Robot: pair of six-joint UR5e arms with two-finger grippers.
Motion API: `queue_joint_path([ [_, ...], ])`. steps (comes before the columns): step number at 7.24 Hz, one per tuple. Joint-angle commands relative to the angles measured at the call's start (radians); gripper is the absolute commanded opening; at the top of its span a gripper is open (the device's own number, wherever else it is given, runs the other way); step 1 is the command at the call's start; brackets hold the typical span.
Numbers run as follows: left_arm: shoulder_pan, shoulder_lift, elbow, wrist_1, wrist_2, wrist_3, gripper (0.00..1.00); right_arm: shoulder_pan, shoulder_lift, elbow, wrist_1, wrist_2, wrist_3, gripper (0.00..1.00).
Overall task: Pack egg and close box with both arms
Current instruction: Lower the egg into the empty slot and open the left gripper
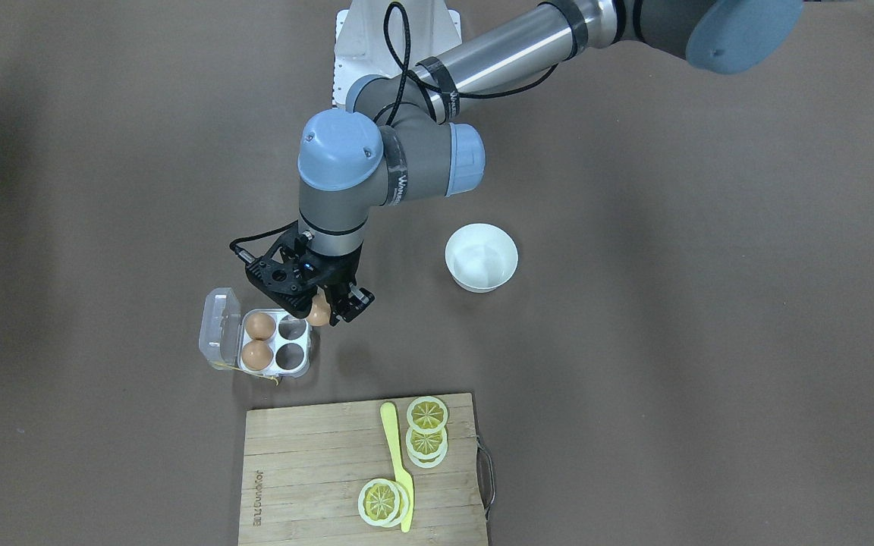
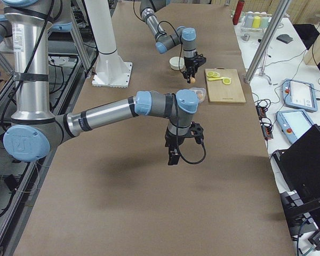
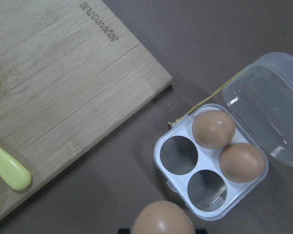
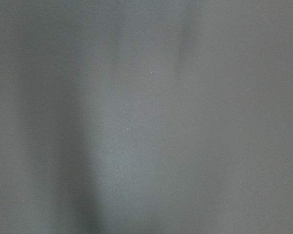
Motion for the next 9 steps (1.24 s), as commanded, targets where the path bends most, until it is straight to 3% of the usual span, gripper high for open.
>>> queue_joint_path([
  [1, 0.038, -0.020, 0.019, -0.001, 0.042, 0.000, 0.30, -0.004, 0.001, -0.001, 0.000, 0.000, -0.003, 1.00],
  [5, 0.075, -0.058, 0.056, -0.034, 0.094, 0.000, 0.30, -0.005, 0.000, -0.001, 0.000, 0.000, -0.007, 1.00],
  [9, 0.064, -0.060, 0.079, -0.117, 0.204, -0.023, 0.30, -0.005, -0.003, -0.001, 0.000, 0.001, -0.007, 1.00],
])
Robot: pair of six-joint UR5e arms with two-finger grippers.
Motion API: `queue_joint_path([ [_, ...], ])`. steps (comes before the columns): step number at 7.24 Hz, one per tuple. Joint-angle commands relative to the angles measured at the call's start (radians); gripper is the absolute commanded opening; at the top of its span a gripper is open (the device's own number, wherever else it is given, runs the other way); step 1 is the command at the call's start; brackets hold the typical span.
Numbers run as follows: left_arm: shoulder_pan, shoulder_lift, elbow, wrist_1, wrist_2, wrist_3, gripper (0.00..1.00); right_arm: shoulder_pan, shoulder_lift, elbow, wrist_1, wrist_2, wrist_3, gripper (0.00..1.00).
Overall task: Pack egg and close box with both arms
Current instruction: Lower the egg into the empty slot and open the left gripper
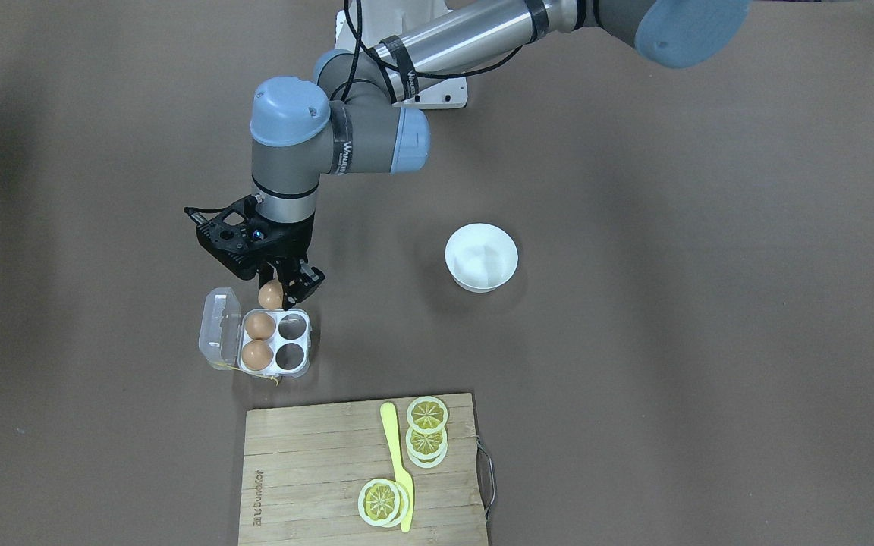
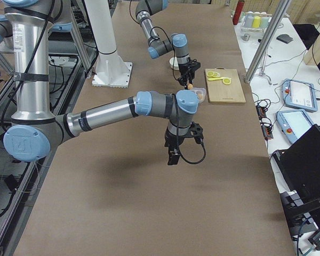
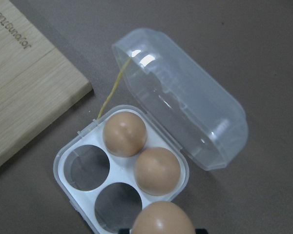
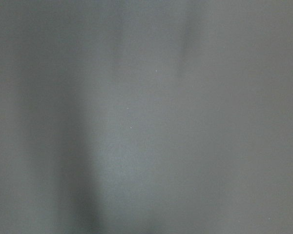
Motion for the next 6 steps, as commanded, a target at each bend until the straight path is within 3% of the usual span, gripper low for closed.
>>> queue_joint_path([
  [1, -0.012, 0.001, 0.015, -0.008, 0.057, -0.024, 0.30, 0.000, 0.000, -0.003, 0.000, 0.000, 0.000, 1.00],
  [6, -0.009, 0.000, 0.067, -0.024, 0.095, -0.062, 0.31, -0.003, 0.000, -0.020, 0.000, -0.001, -0.008, 1.00],
])
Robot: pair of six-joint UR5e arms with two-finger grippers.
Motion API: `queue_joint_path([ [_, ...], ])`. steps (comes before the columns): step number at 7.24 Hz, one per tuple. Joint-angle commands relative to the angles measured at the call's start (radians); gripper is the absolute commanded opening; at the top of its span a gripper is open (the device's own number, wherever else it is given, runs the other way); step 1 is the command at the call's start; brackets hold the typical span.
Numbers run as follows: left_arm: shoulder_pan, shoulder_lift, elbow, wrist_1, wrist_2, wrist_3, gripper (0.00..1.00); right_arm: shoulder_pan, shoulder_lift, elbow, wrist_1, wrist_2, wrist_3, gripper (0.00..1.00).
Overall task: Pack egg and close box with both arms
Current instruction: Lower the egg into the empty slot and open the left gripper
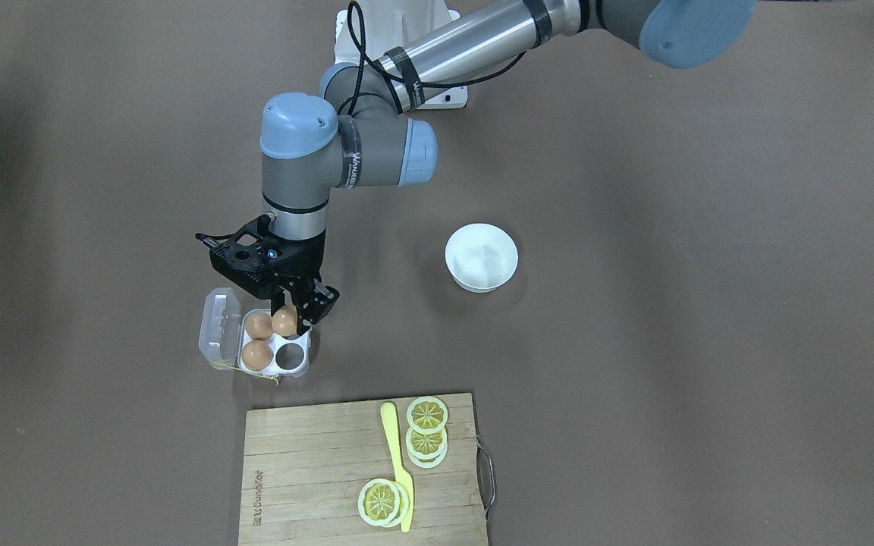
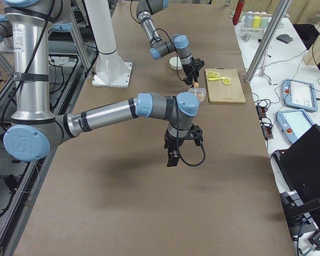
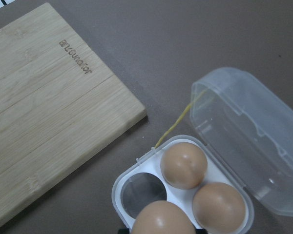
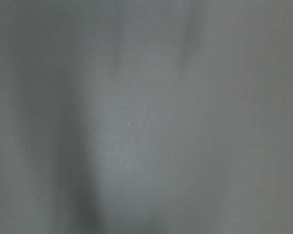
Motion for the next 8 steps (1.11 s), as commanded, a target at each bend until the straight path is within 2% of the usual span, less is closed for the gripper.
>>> queue_joint_path([
  [1, 0.001, 0.000, 0.026, -0.011, 0.004, -0.003, 0.31, 0.000, 0.000, -0.003, 0.000, -0.001, -0.002, 1.00],
  [7, 0.015, -0.014, 0.028, -0.012, 0.004, -0.003, 0.32, -0.005, 0.000, -0.003, 0.000, 0.001, 0.001, 1.00],
  [8, 0.015, -0.014, 0.028, -0.014, 0.005, -0.005, 0.51, -0.007, 0.000, -0.003, 0.000, 0.001, 0.001, 1.00],
])
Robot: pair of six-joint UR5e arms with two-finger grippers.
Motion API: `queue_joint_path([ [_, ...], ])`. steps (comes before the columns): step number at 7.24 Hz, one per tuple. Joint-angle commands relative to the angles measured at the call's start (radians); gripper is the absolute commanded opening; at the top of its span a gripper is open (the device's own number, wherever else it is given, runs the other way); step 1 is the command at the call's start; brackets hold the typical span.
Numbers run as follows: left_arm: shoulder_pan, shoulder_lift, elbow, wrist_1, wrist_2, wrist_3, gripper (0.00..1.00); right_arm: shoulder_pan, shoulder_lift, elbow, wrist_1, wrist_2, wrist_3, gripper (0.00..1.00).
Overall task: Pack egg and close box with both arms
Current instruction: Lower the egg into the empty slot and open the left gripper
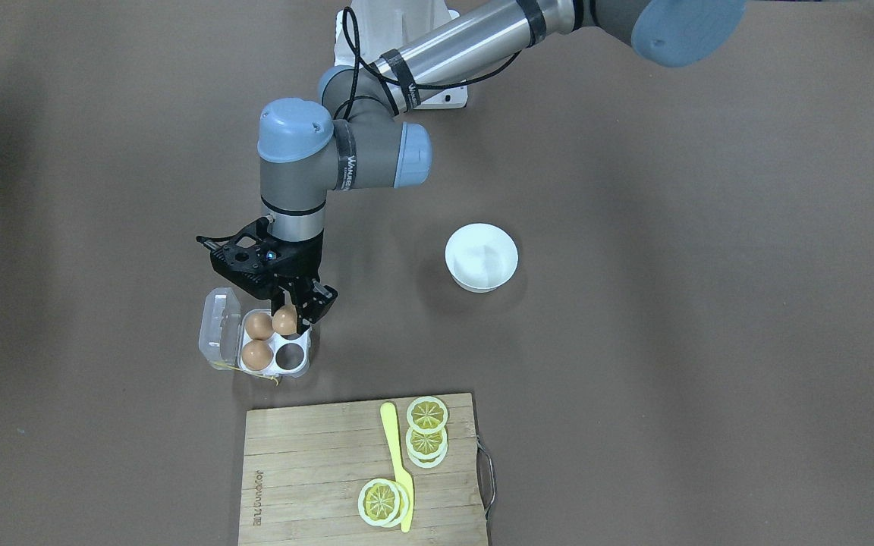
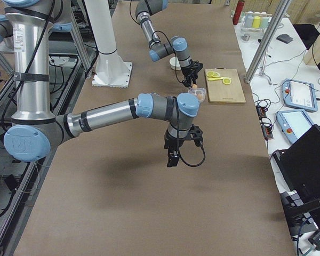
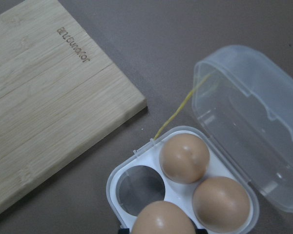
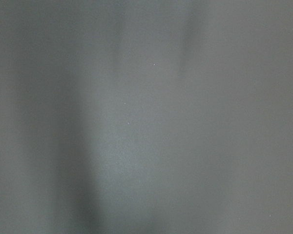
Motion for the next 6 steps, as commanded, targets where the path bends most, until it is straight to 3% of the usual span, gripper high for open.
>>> queue_joint_path([
  [1, 0.000, 0.001, 0.000, -0.028, 0.000, -0.001, 0.76, -0.003, 0.000, 0.000, 0.000, 0.000, 0.000, 1.00],
  [3, 0.000, 0.000, -0.001, -0.035, 0.000, -0.002, 0.83, -0.005, 0.000, 0.000, 0.000, 0.002, 0.002, 1.00],
  [4, -0.001, 0.000, -0.003, -0.035, 0.000, -0.008, 0.97, -0.005, -0.002, 0.000, 0.000, 0.002, 0.000, 1.00],
  [6, -0.007, 0.001, -0.018, -0.021, -0.013, -0.024, 0.98, -0.008, -0.002, 0.000, 0.000, 0.002, 0.002, 1.00],
])
